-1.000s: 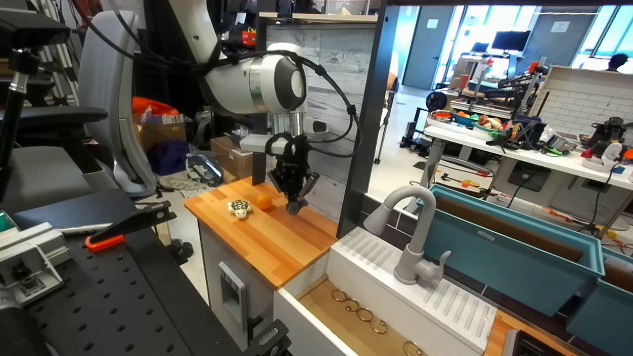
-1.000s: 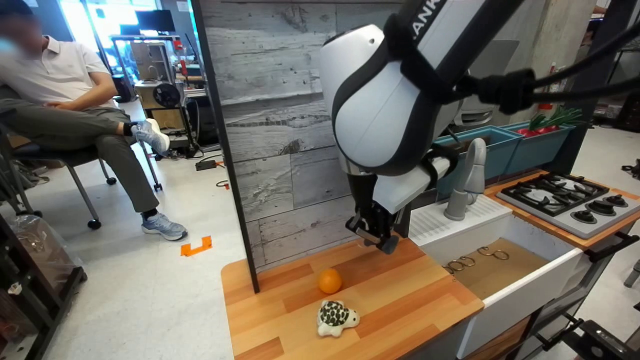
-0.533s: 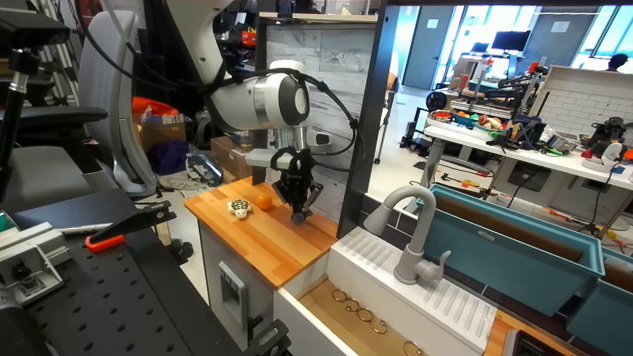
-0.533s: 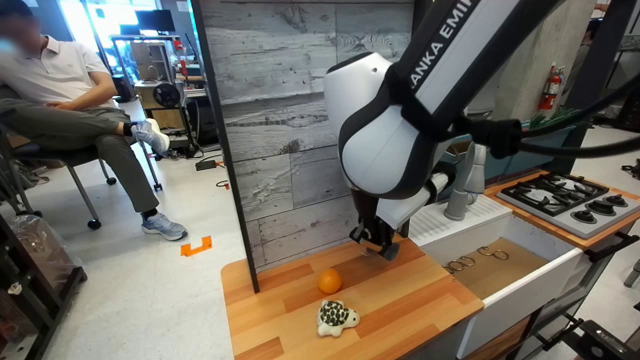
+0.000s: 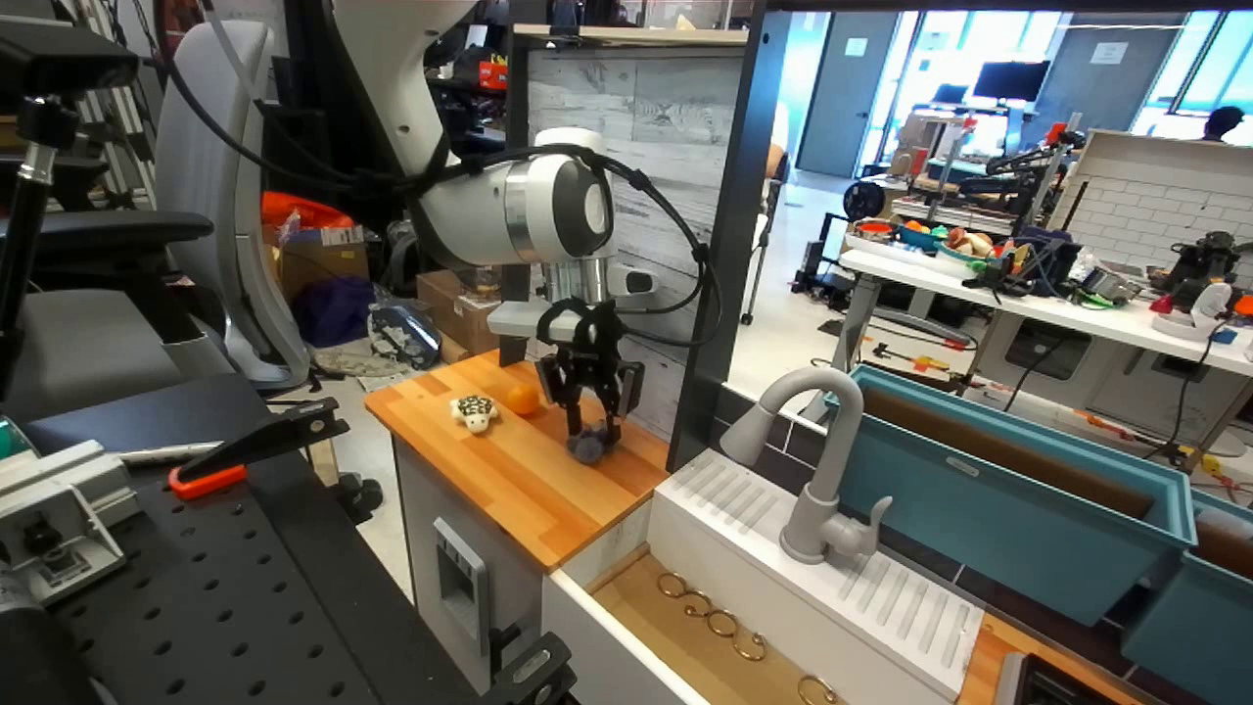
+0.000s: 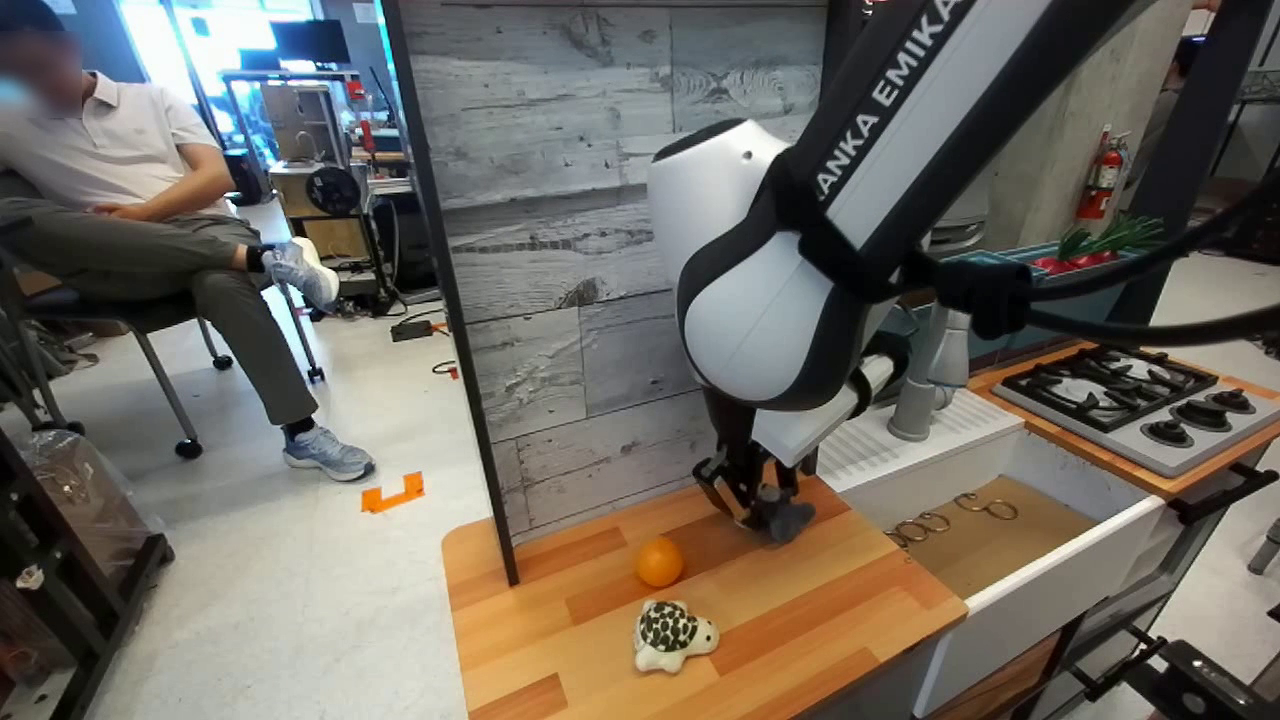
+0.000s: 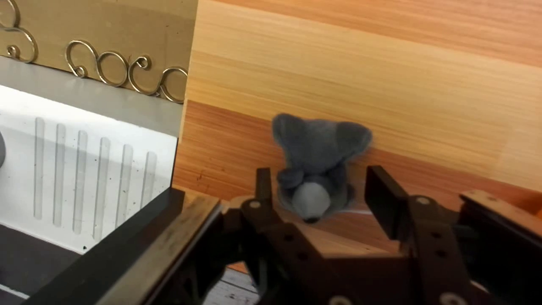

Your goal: Move the grey plush toy backwards.

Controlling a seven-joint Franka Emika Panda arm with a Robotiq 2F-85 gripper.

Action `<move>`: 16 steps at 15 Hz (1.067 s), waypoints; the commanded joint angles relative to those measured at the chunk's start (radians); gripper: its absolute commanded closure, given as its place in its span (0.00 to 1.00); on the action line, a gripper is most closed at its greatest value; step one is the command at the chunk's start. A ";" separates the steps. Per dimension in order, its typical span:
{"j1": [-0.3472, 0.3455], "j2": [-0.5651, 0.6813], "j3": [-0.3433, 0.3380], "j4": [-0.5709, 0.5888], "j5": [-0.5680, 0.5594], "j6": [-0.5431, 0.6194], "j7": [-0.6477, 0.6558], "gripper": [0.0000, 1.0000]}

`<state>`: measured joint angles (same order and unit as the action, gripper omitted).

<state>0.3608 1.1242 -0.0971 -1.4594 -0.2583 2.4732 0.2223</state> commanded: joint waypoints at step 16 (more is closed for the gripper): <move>-0.207 -0.492 0.242 -0.501 0.320 -0.092 -0.094 0.00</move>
<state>0.2400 0.7708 0.0677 -1.8105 -0.0407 2.4386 0.1974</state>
